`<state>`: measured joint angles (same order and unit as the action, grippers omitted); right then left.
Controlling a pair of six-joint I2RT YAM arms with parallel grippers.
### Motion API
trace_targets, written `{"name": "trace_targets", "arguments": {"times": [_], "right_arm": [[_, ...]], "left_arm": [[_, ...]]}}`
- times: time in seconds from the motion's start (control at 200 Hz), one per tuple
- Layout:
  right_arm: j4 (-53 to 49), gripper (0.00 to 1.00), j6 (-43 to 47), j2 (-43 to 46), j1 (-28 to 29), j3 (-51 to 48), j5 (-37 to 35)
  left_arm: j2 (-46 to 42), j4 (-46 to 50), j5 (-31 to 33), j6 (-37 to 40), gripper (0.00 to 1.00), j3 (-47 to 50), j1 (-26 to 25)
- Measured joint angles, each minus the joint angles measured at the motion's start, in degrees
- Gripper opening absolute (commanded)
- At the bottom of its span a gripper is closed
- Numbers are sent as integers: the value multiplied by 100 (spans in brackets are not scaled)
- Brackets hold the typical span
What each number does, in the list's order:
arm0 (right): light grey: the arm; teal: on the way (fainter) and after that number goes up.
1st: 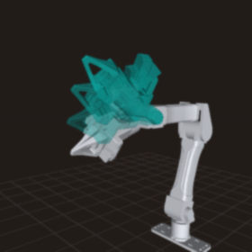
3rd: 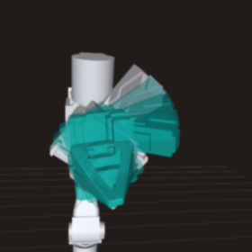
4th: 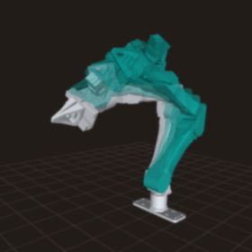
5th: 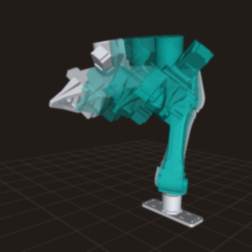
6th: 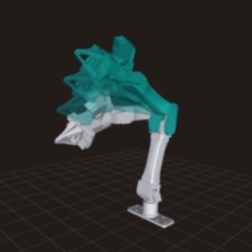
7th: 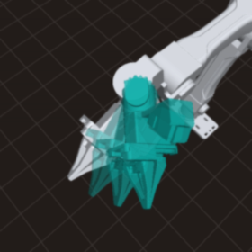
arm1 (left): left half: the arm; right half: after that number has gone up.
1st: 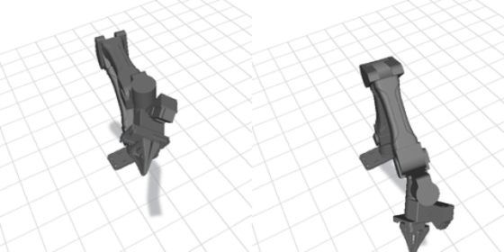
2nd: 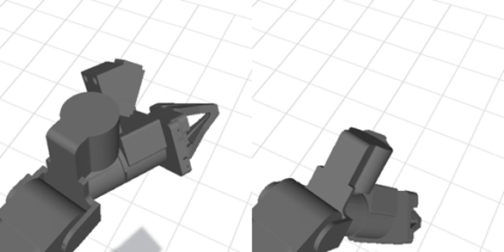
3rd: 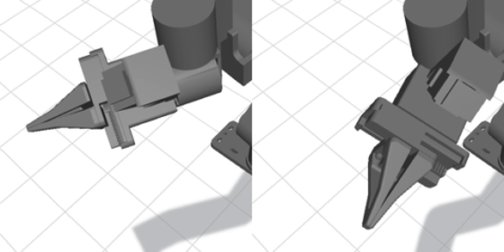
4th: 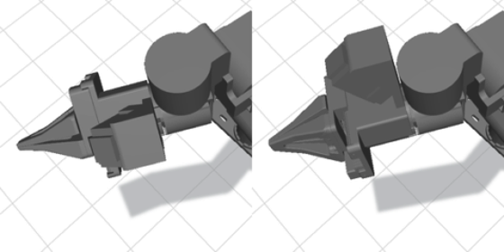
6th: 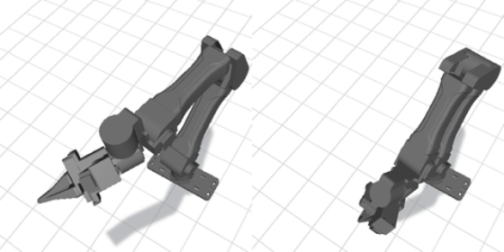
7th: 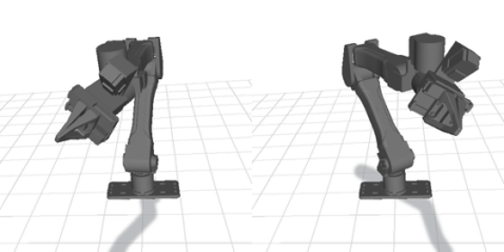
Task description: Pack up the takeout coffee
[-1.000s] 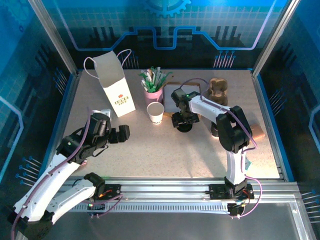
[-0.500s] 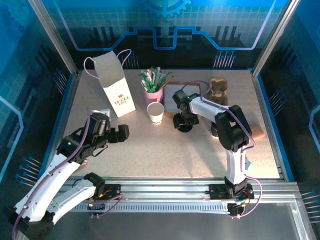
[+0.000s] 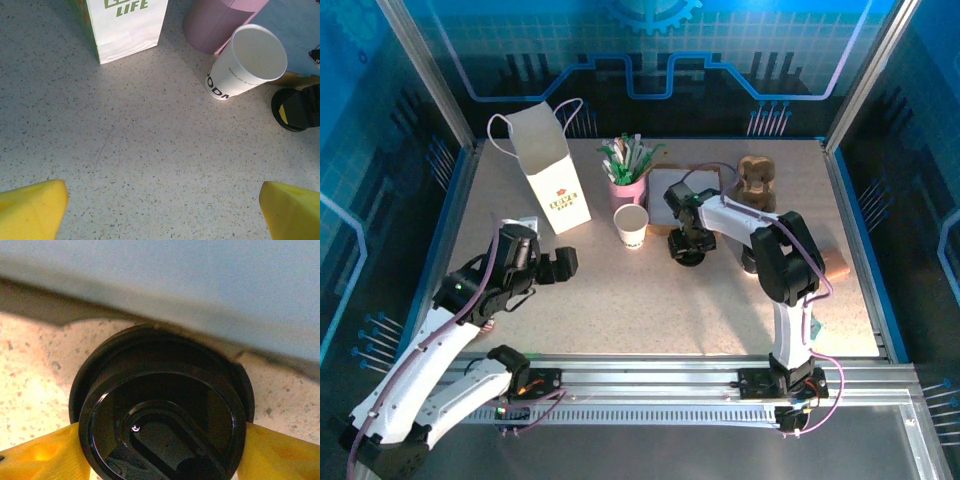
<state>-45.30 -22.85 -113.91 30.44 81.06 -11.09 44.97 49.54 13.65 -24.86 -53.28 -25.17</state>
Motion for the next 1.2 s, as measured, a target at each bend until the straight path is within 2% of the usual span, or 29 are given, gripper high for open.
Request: {"name": "trace_targets", "arguments": {"times": [0.355, 0.655, 0.911, 1.201], "right_arm": [[-450, 63, 57, 758, 492, 68, -87], [-968, 63, 138, 763, 857, 1412, -39], [-1410, 63, 278, -136, 981, 3274, 109], [-2072, 63, 413, -1335, 1045, 4577, 304]], "left_arm": [[0, -57, -111, 28, 99, 13, 138], [-2, -98, -229, 107, 99, 20, 297], [-26, -105, -304, 125, 99, 20, 367], [-48, -142, -306, 129, 99, 22, 409]]}}
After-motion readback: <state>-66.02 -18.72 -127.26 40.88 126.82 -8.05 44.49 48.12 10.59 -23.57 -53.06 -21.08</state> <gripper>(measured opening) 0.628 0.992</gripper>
